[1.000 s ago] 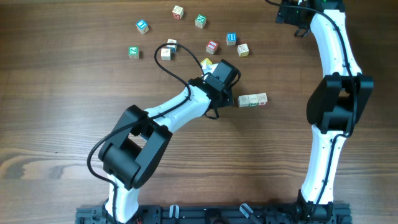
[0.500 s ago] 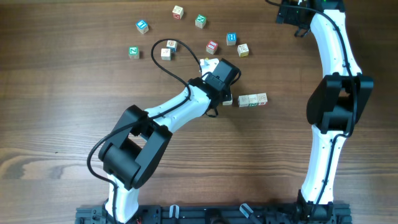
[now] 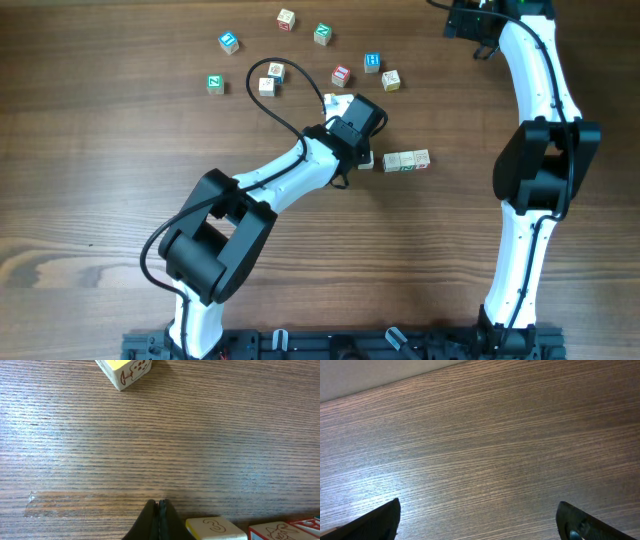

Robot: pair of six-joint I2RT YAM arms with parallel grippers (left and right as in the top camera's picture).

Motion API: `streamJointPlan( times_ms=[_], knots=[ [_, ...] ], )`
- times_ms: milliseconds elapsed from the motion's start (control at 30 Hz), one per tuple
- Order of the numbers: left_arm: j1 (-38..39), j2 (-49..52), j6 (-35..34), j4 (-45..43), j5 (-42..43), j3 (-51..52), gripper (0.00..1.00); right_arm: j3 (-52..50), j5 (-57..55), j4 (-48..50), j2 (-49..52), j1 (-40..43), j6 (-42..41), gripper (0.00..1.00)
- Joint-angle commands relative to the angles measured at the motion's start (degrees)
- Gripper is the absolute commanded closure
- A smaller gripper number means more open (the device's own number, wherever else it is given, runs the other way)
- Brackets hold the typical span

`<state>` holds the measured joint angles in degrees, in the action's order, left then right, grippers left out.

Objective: Form a horizontal line
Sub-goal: 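Lower the 3 block onto the table beside the row's left end, then push the 3 block rightward against the 9 block with the left gripper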

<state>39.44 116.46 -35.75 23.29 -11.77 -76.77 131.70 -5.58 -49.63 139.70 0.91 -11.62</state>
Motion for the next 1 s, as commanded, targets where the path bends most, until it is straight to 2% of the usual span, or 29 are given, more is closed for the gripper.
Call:
streamJointPlan(
  times_ms=[0, 200, 367, 467, 667, 967],
  knots=[
    [-0.07, 0.72, 1.03, 0.57, 2.60, 0.02, 0.96, 0.17, 0.07, 0.11, -0.39, -0.28, 0.76, 0.00],
    [-0.35, 0.72, 1.03, 1.36, 4.00, 0.02, 0.96, 0.17, 0.07, 0.11, -0.39, -0.28, 0.74, 0.00],
    [-3.67, 0.72, 1.05, 1.03, 4.28, 0.02, 0.96, 0.17, 0.07, 0.11, -0.39, -0.28, 0.74, 0.00],
    [-4.02, 0.83, 1.05, 1.99, 9.29, 0.02, 0.96, 0.17, 0.07, 0.11, -0.39, -0.28, 0.74, 0.00],
    [-3.61, 3.91, 1.03, -2.01, 9.60, 0.02, 0.96, 0.17, 0.07, 0.11, -0.39, -0.28, 0.74, 0.00],
    [-3.50, 3.91, 1.01, -1.03, 18.29, 0.02, 0.96, 0.17, 0.09, 0.11, -0.39, -0.28, 0.74, 0.00]
  ],
)
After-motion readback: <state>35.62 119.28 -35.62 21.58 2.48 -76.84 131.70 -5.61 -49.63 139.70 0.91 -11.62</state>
